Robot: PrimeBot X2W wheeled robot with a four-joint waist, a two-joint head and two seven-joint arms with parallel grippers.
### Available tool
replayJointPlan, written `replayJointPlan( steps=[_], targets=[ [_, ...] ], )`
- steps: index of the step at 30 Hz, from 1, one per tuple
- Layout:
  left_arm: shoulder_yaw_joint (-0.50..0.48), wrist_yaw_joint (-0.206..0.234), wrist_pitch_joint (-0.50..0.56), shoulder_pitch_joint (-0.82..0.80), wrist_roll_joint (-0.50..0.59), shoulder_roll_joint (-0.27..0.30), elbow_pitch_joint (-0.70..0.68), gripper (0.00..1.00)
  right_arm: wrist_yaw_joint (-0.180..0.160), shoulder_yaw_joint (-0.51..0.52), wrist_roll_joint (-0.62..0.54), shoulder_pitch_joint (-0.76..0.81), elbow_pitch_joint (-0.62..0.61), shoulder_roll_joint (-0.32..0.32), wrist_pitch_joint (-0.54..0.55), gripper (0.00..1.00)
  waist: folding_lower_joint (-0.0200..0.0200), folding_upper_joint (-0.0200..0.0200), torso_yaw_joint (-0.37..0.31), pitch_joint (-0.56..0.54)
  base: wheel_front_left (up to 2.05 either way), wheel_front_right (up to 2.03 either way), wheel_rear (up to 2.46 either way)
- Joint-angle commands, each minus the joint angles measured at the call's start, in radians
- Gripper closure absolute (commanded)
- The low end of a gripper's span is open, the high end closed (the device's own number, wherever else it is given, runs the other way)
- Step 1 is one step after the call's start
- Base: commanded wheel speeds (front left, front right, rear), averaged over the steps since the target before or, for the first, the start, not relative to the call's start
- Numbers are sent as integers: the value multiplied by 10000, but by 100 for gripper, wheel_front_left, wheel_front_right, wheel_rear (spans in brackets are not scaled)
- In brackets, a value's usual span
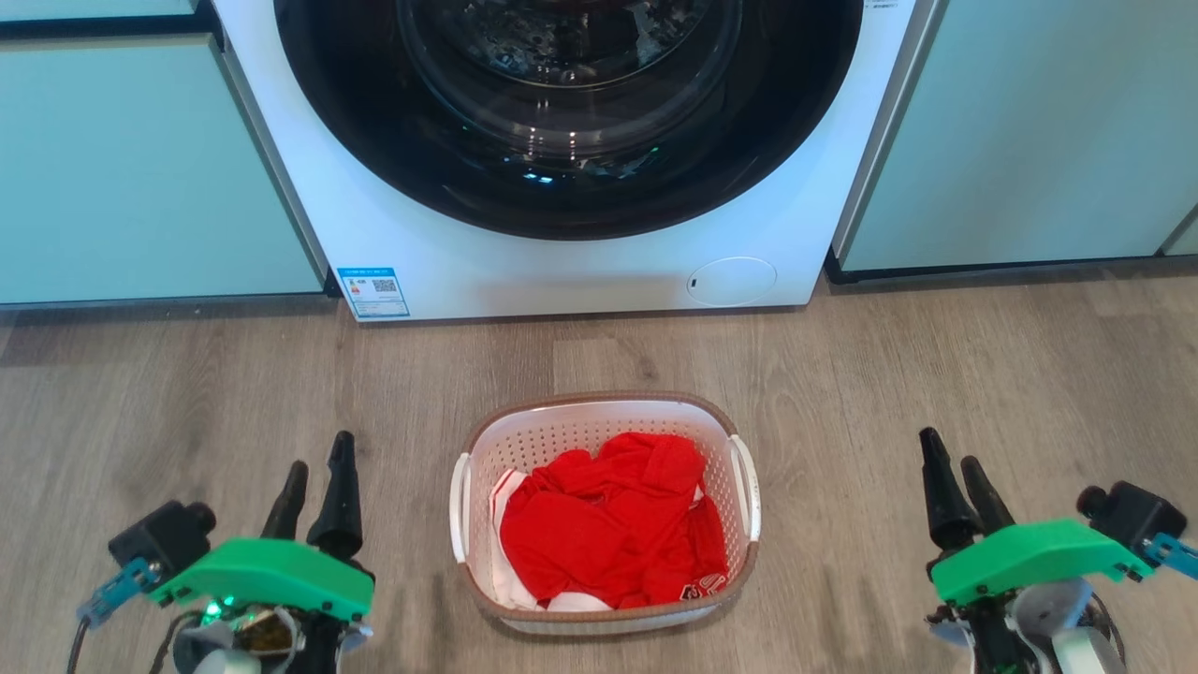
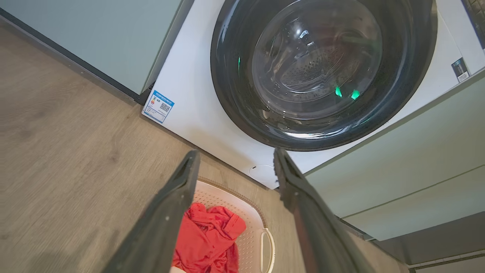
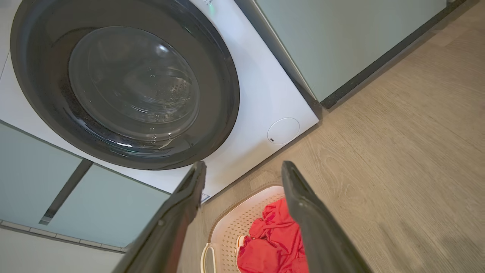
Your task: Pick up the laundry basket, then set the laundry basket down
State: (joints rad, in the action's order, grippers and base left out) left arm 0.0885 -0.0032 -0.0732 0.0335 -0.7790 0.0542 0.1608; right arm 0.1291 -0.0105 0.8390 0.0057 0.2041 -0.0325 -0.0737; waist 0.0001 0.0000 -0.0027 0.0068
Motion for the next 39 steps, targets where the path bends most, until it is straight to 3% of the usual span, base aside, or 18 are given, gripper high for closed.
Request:
replayJointPlan(
  steps=[1,39],
  targets=[
    [-100,81,-143,-303,365,170,-459,0,8,-200,-350,-340,-446,-104,-163,0,0,0,-2,5,0,0,0],
    [930,1260,-1242,224,4825,742,-1041,0,13,-922,-4877,-48,-932,-150,-1245,0,-1,0,-105,-148,0,0,0]
  ],
)
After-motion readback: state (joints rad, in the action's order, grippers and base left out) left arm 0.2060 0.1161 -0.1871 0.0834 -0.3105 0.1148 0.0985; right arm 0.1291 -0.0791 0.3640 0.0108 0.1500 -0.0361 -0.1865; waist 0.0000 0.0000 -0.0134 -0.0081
